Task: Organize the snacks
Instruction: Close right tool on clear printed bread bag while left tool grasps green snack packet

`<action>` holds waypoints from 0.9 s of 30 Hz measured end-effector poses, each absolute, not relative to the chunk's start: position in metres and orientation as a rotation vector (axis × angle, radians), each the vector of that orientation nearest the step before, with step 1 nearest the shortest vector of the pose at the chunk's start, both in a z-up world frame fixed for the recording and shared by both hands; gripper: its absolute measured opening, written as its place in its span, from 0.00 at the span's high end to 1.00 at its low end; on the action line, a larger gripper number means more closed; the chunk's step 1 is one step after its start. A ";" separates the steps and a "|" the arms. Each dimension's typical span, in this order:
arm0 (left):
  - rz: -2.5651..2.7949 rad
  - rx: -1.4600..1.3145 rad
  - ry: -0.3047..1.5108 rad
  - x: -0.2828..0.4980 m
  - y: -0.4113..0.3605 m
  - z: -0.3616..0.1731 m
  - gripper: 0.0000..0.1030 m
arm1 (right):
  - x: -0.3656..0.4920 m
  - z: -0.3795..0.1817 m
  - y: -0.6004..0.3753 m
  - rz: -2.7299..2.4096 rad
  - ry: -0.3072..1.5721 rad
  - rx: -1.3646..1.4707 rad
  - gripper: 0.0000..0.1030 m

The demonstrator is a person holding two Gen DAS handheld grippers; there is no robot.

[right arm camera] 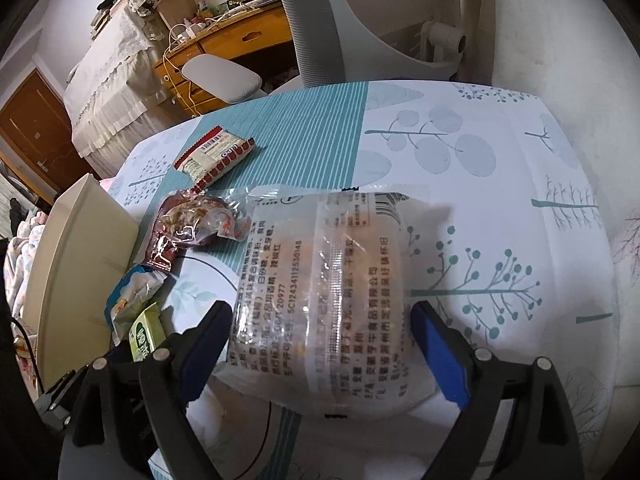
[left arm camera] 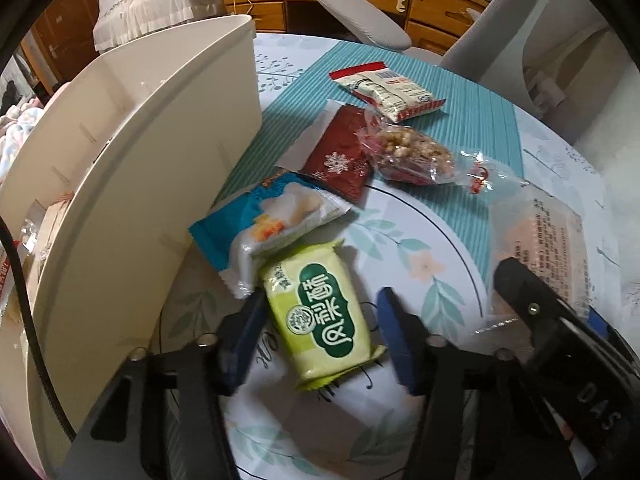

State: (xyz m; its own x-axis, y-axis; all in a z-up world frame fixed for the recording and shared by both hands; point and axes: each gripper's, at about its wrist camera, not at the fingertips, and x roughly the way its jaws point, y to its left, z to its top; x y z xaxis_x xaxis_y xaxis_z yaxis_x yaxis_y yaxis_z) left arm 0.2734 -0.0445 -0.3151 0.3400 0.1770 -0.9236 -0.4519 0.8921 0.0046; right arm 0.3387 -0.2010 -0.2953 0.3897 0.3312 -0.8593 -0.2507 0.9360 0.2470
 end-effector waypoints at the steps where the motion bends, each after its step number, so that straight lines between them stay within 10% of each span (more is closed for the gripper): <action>1: 0.410 -0.279 1.155 0.273 -0.045 -0.315 0.57 | 0.338 -0.295 -0.201 0.367 1.111 0.077 0.11; 27: 0.274 -0.253 1.193 0.209 -0.041 -0.245 0.64 | 0.284 -0.283 -0.228 0.307 1.425 0.239 0.20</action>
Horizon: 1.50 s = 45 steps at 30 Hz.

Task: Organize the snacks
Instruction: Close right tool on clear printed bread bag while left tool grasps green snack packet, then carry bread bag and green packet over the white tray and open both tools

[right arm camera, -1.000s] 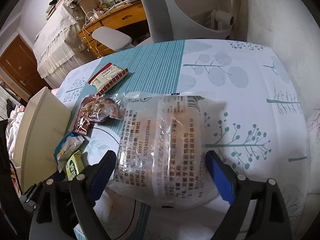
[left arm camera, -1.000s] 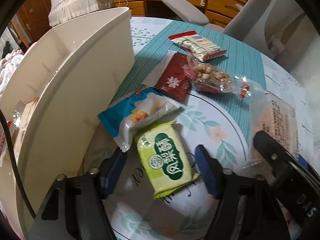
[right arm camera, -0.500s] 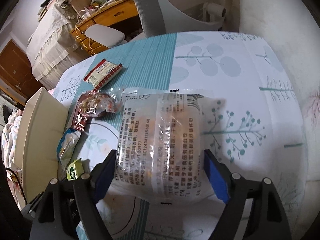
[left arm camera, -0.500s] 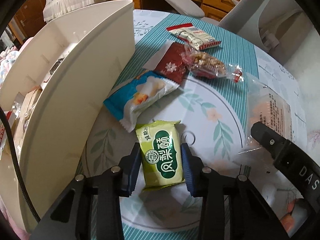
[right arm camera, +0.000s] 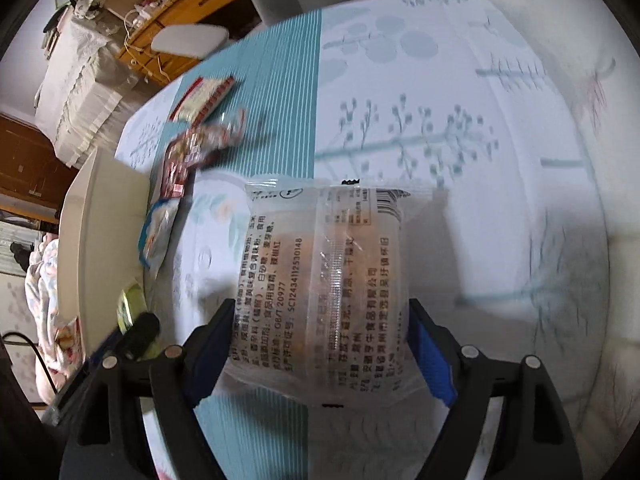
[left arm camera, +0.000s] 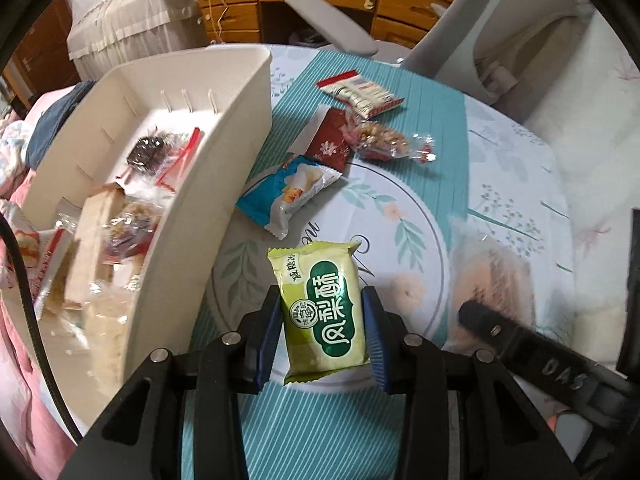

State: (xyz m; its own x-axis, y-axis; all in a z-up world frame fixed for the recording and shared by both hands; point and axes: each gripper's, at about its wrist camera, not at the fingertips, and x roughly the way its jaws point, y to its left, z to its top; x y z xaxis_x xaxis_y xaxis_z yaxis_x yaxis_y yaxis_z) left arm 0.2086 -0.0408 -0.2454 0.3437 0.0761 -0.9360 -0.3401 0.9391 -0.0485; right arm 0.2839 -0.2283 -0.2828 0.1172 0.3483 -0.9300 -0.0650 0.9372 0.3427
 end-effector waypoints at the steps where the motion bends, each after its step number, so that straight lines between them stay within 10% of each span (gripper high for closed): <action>1: 0.265 -0.248 1.192 0.205 -0.041 -0.241 0.64 | 0.279 -0.282 -0.228 0.301 1.438 0.232 0.20; 26: 0.054 -0.178 1.011 0.120 0.018 -0.131 0.64 | 0.150 -0.219 -0.171 0.298 1.485 0.247 0.20; 45: -0.078 -0.140 0.921 0.104 0.154 -0.100 0.64 | 0.115 -0.159 -0.059 0.239 1.153 0.371 0.20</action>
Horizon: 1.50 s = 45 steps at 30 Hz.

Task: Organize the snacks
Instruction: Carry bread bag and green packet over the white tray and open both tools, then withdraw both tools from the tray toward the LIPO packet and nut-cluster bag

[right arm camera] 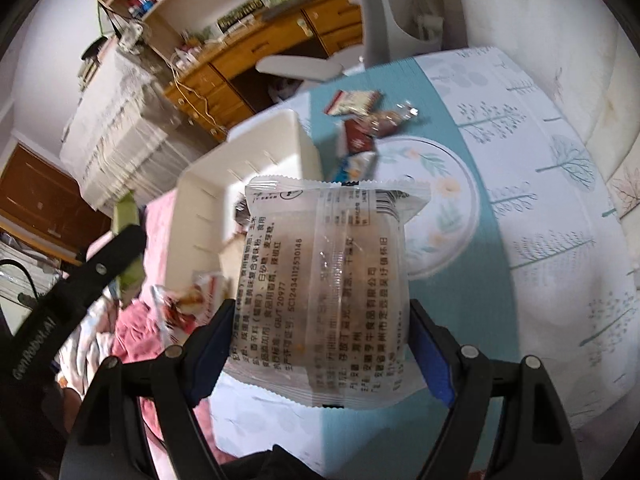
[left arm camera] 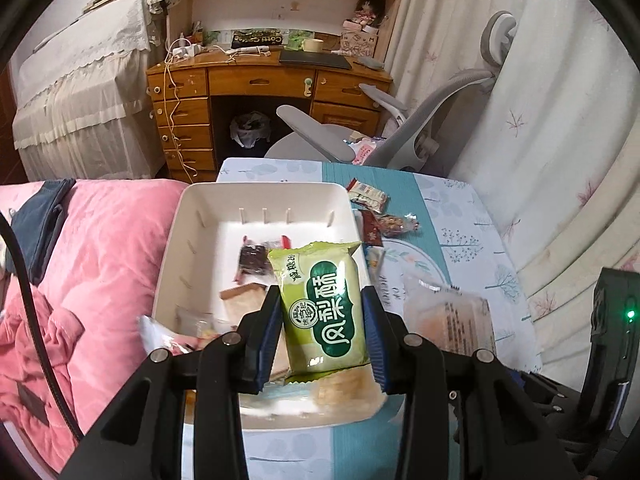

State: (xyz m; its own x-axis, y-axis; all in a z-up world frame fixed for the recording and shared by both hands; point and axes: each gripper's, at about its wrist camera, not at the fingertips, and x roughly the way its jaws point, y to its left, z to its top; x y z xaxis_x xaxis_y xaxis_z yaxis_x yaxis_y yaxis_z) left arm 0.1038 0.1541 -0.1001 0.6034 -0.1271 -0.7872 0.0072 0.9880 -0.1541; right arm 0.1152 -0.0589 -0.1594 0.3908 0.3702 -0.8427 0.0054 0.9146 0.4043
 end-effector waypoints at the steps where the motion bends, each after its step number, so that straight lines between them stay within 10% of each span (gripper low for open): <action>1: -0.085 -0.135 0.920 0.105 0.162 -0.101 0.64 | 0.115 -0.159 -0.054 0.239 1.141 0.374 0.20; 27: -0.118 -0.078 0.950 0.160 0.246 -0.117 0.63 | 0.166 -0.175 0.032 0.298 0.923 0.430 0.18; 33: -0.121 -0.090 0.974 0.167 0.249 -0.111 0.32 | 0.171 -0.163 0.034 0.311 0.894 0.356 0.18; 45: -0.195 -0.113 1.070 0.185 0.230 -0.094 0.27 | 0.161 -0.141 0.003 0.261 0.893 0.352 0.18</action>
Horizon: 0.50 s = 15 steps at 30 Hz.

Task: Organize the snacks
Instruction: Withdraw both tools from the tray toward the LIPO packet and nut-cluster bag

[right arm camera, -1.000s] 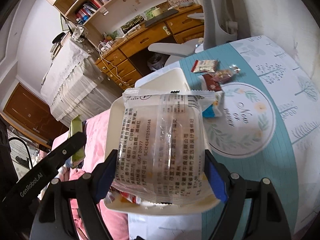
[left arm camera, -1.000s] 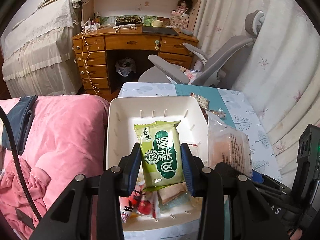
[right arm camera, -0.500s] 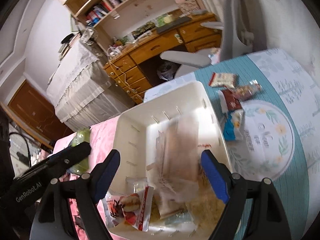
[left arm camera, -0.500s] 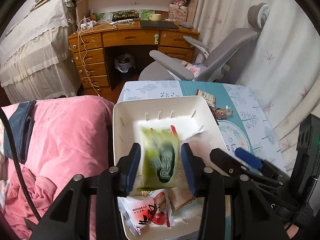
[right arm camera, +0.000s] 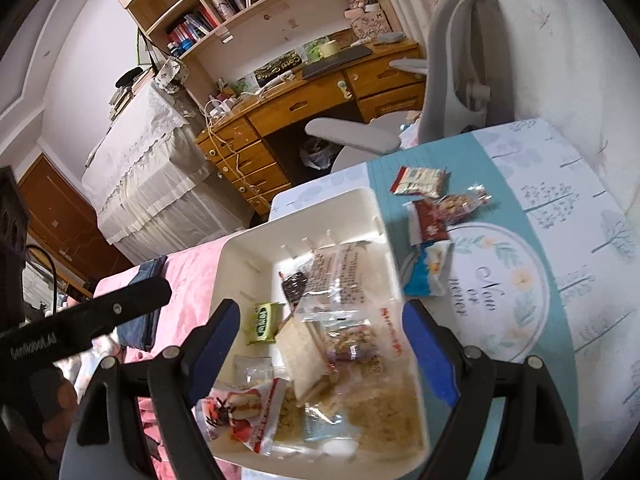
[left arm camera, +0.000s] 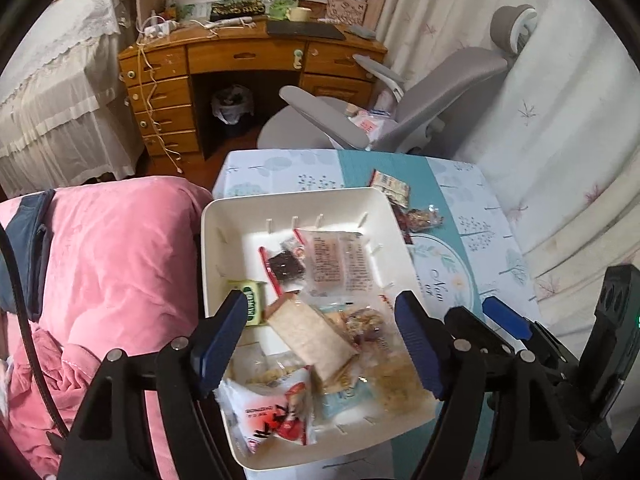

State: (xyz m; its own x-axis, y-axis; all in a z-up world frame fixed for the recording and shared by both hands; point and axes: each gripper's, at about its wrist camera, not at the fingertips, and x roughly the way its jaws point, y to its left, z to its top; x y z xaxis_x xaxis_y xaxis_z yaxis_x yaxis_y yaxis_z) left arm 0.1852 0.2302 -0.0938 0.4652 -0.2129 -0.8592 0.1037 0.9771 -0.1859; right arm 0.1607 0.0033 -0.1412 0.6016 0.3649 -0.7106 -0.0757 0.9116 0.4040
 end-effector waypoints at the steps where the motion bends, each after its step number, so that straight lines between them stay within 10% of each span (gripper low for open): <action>1: -0.201 -0.109 1.076 0.189 0.225 -0.091 0.27 | 0.160 -0.139 -0.001 0.258 0.889 0.343 0.18; 15: -0.236 -0.056 1.192 0.240 0.159 -0.069 0.27 | 0.169 -0.113 -0.064 0.208 0.778 0.148 0.18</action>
